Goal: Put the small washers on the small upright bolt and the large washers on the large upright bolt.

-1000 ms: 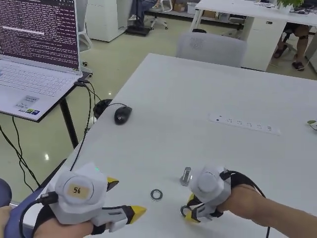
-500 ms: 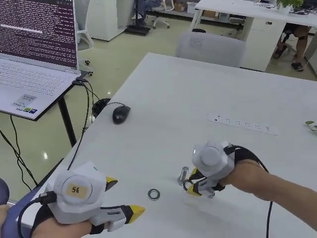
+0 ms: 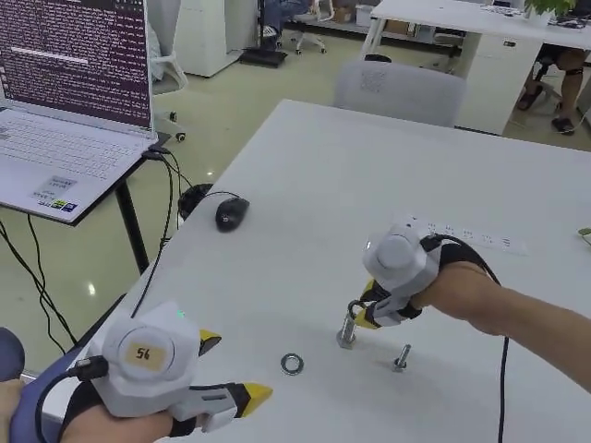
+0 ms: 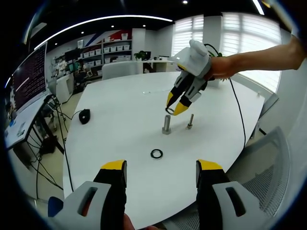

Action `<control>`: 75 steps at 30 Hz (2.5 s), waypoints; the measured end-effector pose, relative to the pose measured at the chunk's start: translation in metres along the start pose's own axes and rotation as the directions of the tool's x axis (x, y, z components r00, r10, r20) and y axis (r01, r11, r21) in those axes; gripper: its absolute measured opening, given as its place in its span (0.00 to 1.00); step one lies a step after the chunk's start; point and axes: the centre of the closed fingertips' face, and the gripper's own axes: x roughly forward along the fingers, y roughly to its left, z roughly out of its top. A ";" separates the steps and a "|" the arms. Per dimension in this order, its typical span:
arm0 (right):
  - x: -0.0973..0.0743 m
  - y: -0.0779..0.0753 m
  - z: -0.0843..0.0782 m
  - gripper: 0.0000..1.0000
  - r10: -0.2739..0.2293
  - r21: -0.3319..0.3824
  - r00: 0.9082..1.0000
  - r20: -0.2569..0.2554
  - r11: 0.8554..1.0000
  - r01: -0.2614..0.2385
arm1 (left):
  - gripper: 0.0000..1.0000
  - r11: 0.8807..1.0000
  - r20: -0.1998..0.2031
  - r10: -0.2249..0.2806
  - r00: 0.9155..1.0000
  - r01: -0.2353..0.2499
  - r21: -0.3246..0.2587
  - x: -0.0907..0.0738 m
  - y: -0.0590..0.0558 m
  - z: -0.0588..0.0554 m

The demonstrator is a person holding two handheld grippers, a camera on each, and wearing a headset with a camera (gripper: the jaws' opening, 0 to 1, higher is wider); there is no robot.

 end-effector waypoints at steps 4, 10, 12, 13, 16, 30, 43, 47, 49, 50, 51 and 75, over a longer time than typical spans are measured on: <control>0.007 0.000 -0.002 0.24 0.014 0.008 1.000 -0.017 1.000 -0.014 | 0.58 1.000 -0.002 0.003 1.000 -0.003 -0.003 -0.001 0.001 -0.001; 0.014 0.002 -0.004 0.24 0.032 0.009 0.999 -0.032 0.999 -0.032 | 0.58 1.000 -0.005 0.011 1.000 -0.011 -0.009 -0.003 0.005 -0.004; 0.015 0.002 -0.005 0.24 0.035 0.009 0.999 -0.037 0.999 -0.035 | 0.58 1.000 -0.005 0.012 1.000 -0.012 -0.010 -0.003 0.006 -0.004; 0.016 0.002 -0.006 0.24 0.037 0.008 0.999 -0.040 0.999 -0.036 | 0.58 1.000 -0.006 0.013 1.000 -0.013 -0.011 -0.004 0.006 -0.005; 0.019 0.002 -0.006 0.24 0.041 0.012 0.998 -0.045 0.999 -0.041 | 0.58 1.000 -0.006 0.015 1.000 -0.015 -0.013 -0.004 0.008 -0.005; 0.040 0.006 -0.014 0.24 0.062 0.025 0.993 -0.096 0.998 -0.059 | 0.58 1.000 -0.011 0.012 1.000 -0.012 -0.013 -0.003 0.008 -0.006; 0.046 0.004 -0.013 0.24 0.052 0.056 0.993 -0.109 0.997 -0.046 | 0.58 1.000 -0.009 0.015 1.000 -0.015 -0.013 -0.006 0.008 -0.006; 0.047 0.007 -0.013 0.24 0.046 0.009 0.991 -0.124 0.999 -0.045 | 0.58 1.000 -0.010 0.017 1.000 -0.017 -0.017 -0.006 0.009 -0.007; 0.049 0.005 -0.013 0.24 0.051 0.011 0.991 -0.126 0.999 -0.050 | 0.58 1.000 -0.012 0.016 1.000 -0.016 -0.014 -0.006 0.008 -0.008; 0.048 0.005 -0.012 0.24 0.054 0.022 0.991 -0.121 0.998 -0.052 | 0.58 1.000 -0.012 0.016 1.000 -0.016 -0.014 -0.006 0.008 -0.008; 0.048 0.006 -0.012 0.24 0.055 0.024 0.991 -0.119 0.998 -0.053 | 0.58 1.000 -0.010 0.016 1.000 -0.016 -0.015 -0.006 0.008 -0.008; 0.058 0.009 -0.013 0.24 0.065 -0.003 0.988 -0.138 0.998 -0.066 | 0.58 1.000 -0.016 0.022 1.000 -0.023 -0.020 -0.008 0.010 -0.011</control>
